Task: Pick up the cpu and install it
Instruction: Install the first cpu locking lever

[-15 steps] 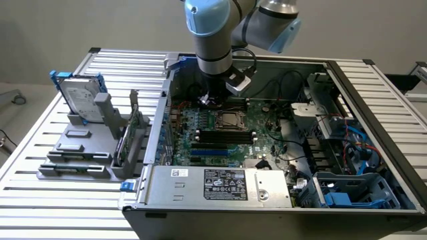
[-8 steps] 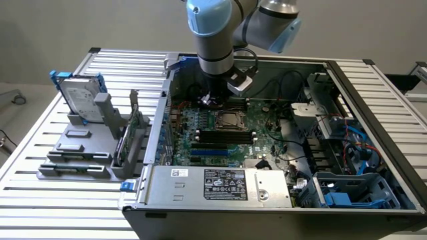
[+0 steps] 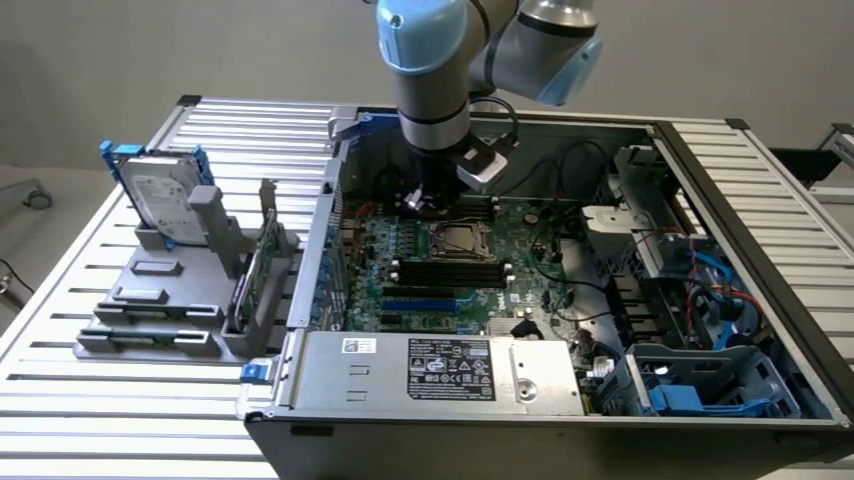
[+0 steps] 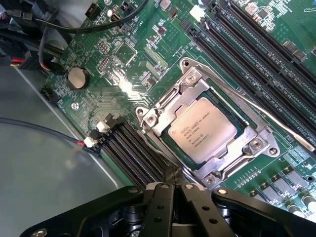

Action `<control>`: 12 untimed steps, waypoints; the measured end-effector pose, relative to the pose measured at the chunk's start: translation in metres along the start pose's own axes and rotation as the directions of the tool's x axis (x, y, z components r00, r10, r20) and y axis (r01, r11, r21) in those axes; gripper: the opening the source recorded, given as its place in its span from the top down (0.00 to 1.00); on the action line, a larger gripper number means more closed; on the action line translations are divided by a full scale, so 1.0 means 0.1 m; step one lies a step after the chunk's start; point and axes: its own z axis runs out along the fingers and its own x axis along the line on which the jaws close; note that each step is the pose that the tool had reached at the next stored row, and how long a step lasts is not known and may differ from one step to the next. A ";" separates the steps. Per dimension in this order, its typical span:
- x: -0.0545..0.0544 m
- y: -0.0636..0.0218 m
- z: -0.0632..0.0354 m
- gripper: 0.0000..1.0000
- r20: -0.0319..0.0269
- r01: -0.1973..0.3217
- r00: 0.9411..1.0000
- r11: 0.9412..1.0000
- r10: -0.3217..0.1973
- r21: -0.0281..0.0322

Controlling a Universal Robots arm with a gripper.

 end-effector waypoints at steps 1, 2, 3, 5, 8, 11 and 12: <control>0.00 0.002 0.001 0.89 0.000 0.000 1.000 1.000 0.000 0.000; 0.00 0.005 0.003 0.89 0.000 0.000 1.000 1.000 0.000 0.000; 0.01 0.007 0.005 0.89 0.000 0.001 1.000 1.000 -0.001 0.000; 0.01 0.011 0.009 0.89 0.000 0.001 1.000 1.000 -0.001 0.000; 0.02 0.019 0.015 0.89 0.000 0.001 1.000 1.000 -0.001 0.001; 0.02 0.026 0.020 0.89 0.000 0.002 1.000 1.000 -0.002 0.001; 0.02 0.028 0.022 0.89 0.000 0.002 1.000 1.000 -0.002 0.001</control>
